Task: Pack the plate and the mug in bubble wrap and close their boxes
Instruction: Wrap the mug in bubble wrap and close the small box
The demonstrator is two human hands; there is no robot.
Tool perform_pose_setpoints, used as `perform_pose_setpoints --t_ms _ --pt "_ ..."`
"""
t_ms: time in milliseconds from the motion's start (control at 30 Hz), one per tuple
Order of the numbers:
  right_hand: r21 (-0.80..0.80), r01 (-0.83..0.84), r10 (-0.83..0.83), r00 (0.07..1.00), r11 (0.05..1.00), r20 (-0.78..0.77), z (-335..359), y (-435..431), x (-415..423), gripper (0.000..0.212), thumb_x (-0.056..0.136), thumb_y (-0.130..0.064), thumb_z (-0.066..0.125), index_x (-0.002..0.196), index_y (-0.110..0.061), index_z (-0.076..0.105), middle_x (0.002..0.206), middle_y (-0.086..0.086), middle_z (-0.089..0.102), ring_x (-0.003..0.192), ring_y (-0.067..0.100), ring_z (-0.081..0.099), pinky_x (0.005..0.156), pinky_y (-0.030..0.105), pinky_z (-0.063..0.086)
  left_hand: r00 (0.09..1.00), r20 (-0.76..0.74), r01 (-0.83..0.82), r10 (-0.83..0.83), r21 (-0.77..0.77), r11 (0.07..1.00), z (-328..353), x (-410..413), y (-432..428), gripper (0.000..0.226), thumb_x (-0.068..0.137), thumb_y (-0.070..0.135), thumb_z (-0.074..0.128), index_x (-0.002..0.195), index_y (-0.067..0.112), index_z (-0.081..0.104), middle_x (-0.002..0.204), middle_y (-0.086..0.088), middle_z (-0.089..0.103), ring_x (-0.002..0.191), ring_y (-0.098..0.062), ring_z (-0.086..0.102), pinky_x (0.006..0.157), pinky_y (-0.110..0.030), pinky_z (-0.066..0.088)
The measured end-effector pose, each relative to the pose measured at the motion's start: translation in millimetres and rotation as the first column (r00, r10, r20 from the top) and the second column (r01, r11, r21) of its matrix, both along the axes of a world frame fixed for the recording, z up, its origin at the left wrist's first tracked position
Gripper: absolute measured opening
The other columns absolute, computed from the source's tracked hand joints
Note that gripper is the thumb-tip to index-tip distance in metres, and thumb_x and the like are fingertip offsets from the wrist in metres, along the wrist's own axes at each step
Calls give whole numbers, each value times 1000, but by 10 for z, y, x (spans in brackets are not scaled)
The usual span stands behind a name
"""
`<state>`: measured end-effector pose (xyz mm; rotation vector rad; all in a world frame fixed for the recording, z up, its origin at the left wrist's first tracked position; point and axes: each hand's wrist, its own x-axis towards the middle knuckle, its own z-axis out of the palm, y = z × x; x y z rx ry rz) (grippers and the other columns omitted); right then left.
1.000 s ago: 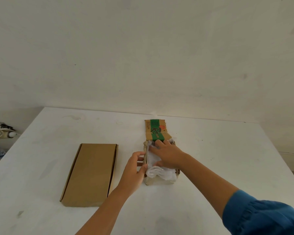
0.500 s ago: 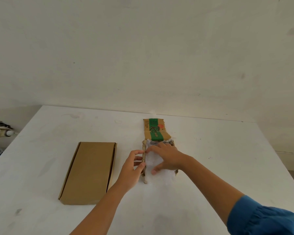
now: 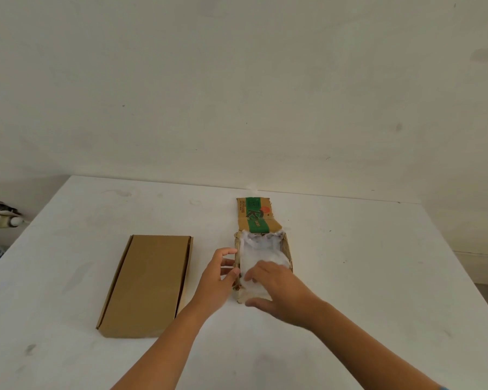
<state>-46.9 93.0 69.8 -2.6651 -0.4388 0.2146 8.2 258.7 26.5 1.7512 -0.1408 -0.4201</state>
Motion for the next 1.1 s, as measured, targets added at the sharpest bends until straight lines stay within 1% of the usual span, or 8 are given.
perform_pose_setpoints --t_ms 167,333,467,667,733,867,1000,1100 --pt "-83 -39 36 999 996 -40 -154 -37 -32 45 87 -27 59 130 -19 48 129 0 54 120 18 47 106 35 36 1000 8 15 -15 48 999 -2 -4 3 33 92 13 52 119 31 45 105 7 58 99 -9 57 74 -18 47" --pt "-90 -85 73 989 992 -131 -95 -95 -3 50 89 -35 58 136 -23 45 137 -1 48 127 16 40 109 30 31 1000 10 10 -11 43 999 -2 -4 -3 32 93 12 51 118 31 45 104 5 58 99 -11 57 76 -20 49" --pt "-179 18 15 983 984 184 -35 -181 -78 35 84 -39 59 115 -22 55 115 -1 55 107 20 49 96 34 43 1000 1 6 -6 38 999 8 -11 -1 32 93 13 51 120 29 46 103 3 59 97 -14 59 78 -24 50" --pt "-287 -62 71 997 956 19 -228 -233 -144 47 87 -38 55 129 -18 49 129 0 54 125 21 45 112 33 23 1000 18 10 -12 76 997 21 -11 -7 33 92 13 51 119 31 45 103 6 56 100 -11 57 84 -31 52" --pt "-206 -45 45 999 978 -7 -168 -262 -134 46 87 -43 54 128 -22 51 128 -3 56 122 17 46 111 33 28 1000 15 9 -10 74 997 20 -11 -3 32 92 14 51 119 31 46 103 5 57 99 -13 58 85 -33 53" --pt "4 164 -159 955 986 249 -16 -279 -43 44 85 -51 53 118 -21 55 115 -2 56 105 14 47 93 29 43 1000 -2 4 -4 56 998 16 -8 -1 32 92 13 51 118 30 47 102 -1 58 94 -16 61 84 -34 55" --pt "-256 110 -101 994 960 50 -96 -230 19 69 83 -63 49 136 -21 36 132 -1 43 120 19 43 108 35 31 1000 15 12 -14 76 997 18 -6 -6 32 92 13 51 117 32 46 102 4 58 97 -13 59 84 -31 54" --pt "-395 62 -42 997 917 60 -205 -181 -28 75 84 -71 28 135 -17 38 132 1 44 121 23 42 111 38 27 999 40 22 -26 97 995 31 -4 -19 32 93 14 51 116 35 44 103 8 56 99 -11 57 81 -25 51"
